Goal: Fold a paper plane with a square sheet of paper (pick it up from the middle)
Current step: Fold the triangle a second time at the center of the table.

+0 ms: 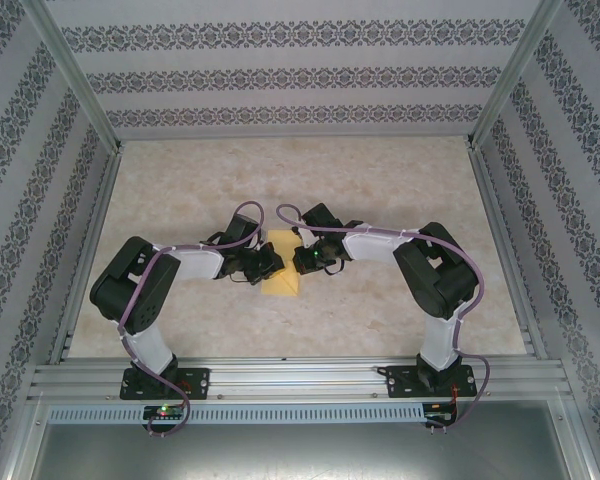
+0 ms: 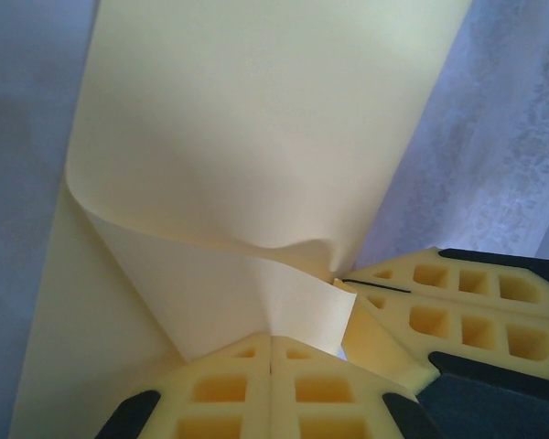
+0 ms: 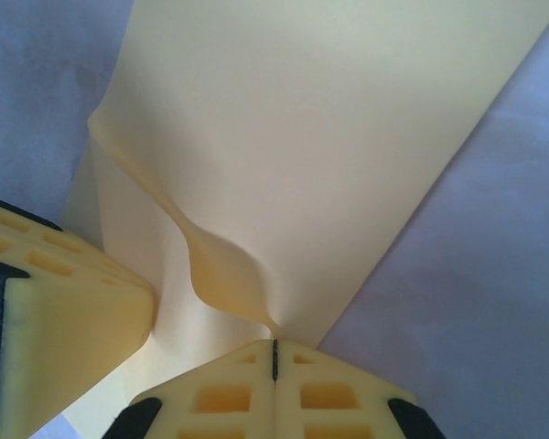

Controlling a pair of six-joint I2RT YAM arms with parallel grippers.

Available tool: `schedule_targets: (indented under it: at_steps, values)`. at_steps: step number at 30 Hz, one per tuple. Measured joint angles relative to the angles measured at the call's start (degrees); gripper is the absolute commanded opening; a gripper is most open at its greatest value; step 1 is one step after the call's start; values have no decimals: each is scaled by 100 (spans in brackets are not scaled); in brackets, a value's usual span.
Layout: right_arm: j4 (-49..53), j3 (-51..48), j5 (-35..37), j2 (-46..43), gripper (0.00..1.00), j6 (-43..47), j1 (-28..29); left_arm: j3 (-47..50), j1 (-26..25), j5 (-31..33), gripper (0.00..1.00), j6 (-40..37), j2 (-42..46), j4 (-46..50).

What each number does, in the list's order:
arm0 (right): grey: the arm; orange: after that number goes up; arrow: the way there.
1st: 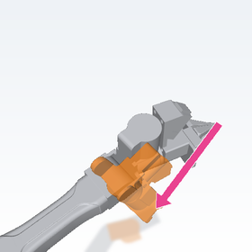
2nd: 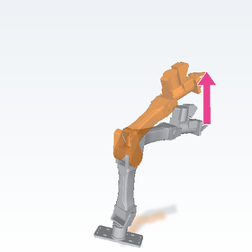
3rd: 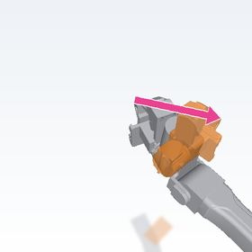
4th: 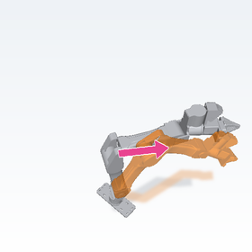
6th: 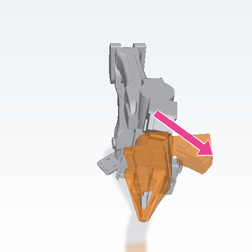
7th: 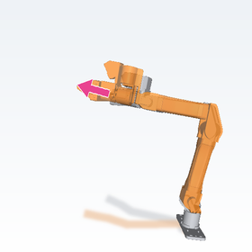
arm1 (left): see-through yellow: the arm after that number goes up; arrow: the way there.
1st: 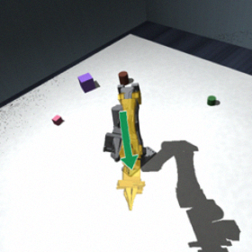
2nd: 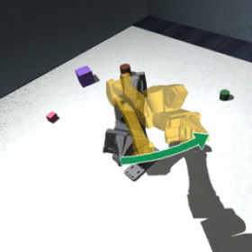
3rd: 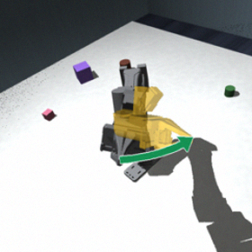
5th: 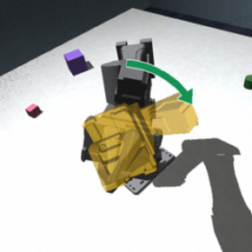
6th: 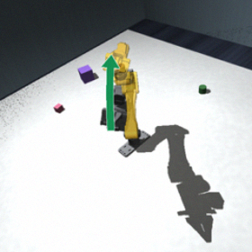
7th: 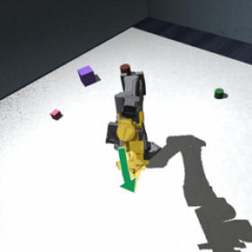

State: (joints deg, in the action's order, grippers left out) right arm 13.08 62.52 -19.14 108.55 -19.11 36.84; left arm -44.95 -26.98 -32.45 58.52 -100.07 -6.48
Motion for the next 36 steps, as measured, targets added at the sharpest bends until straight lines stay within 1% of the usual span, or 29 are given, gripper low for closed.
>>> schedule_targets:
  at_steps: [7, 12, 13, 15, 16, 17, 18, 20, 22, 24, 26, 28, 31, 36]
  values:
    - [0, 0, 0, 0, 7, 0, 0, -2, 0, 52, 0, -63, -87, 59]
    - [0, 0, 0, 0, 9, -2, 0, -7, 0, 72, 0, -111, -96, 61]
    - [0, 0, 0, 0, 12, -7, 0, -7, 0, 70, 0, -120, -98, 61]
    - [7, 2, 2, 0, 16, -20, 0, -4, 0, 72, 0, -125, -98, 61]
    - [9, 2, 2, -7, 20, -37, 0, -2, 0, 74, 0, -125, -98, 59]
    - [28, 4, 17, -31, 27, -39, 0, 4, 0, 74, 0, -125, -98, 48]
    - [74, 2, 66, -81, 29, -68, 0, 11, 0, 74, 0, -125, -98, 35]
    - [153, -37, 179, -289, 30, -146, -31, 13, 0, 72, 0, -125, -98, 28]
    - [151, -157, 243, -686, 31, -234, -94, 22, 0, 74, 0, -125, -96, 11]
    - [98, -293, 251, -1113, 30, -361, -149, 33, 0, 74, 0, -125, -96, -7]
    - [-37, -435, 188, -1453, 24, -516, -162, 37, 0, 72, 0, -125, -96, -15]
    - [-306, -601, -31, -1631, 17, -776, -127, 37, 0, 72, 0, -125, -96, -15]
    - [-728, -820, -302, -1569, 8, -1167, 55, 37, 0, 72, 0, -125, -96, -17]
    - [-1143, -1025, -450, -1180, 3, -1762, 409, 37, 0, 72, 0, -125, -94, -17]
